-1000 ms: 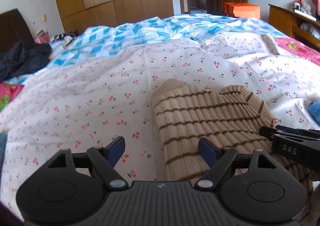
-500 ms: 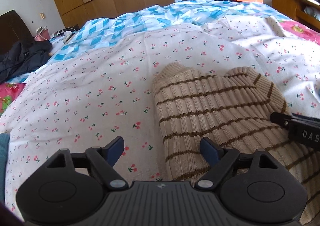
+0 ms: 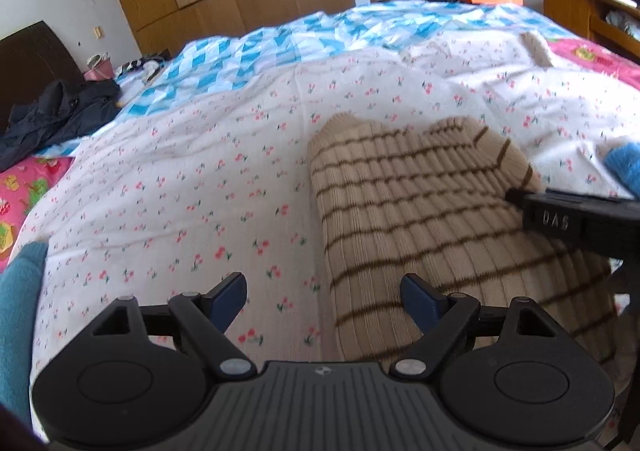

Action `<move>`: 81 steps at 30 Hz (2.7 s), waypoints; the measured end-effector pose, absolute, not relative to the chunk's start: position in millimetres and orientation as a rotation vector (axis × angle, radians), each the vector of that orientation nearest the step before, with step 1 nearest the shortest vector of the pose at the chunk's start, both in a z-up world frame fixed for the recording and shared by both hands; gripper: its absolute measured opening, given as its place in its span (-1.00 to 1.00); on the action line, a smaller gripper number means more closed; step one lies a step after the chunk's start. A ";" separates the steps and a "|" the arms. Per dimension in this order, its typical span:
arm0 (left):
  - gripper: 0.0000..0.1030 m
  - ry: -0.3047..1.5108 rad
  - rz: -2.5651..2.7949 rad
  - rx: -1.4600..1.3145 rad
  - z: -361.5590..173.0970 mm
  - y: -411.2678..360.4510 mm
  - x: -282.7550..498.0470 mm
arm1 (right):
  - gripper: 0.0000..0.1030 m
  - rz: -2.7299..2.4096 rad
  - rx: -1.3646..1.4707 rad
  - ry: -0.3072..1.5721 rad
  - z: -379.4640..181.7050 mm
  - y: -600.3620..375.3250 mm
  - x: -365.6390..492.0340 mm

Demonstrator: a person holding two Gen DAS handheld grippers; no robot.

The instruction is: Fold small clothes

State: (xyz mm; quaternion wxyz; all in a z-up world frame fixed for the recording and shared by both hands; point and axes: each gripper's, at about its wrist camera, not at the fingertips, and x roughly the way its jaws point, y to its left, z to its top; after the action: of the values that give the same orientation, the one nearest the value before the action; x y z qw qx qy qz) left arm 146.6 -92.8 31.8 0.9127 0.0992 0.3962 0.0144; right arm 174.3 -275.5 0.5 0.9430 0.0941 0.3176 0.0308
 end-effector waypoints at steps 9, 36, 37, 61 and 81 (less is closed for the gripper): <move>0.74 0.817 0.034 0.237 32.8 -99.7 143.8 | -0.32 0.048 0.163 0.635 -1.1 -272.1 172.6; 0.74 0.889 -0.047 0.178 16.6 -92.1 101.8 | -0.31 -0.034 -0.018 0.663 2.2 -256.6 98.5; 0.74 0.892 -0.048 0.177 16.1 -91.5 101.0 | -0.31 -0.035 -0.015 0.664 2.1 -256.8 98.1; 0.74 0.926 -0.114 0.130 11.5 -92.9 66.6 | -0.20 -0.047 0.025 0.668 20.1 -246.1 34.7; 0.74 0.929 -0.088 0.138 8.8 -79.9 44.8 | -0.01 -0.031 -0.041 0.692 24.5 -216.9 6.6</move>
State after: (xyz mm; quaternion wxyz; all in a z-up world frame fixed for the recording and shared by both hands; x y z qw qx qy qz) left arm 44.8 -79.9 8.8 0.8907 0.0664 0.4477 -0.0424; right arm 6.6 -216.9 24.5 0.9405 -0.0203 0.3389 -0.0150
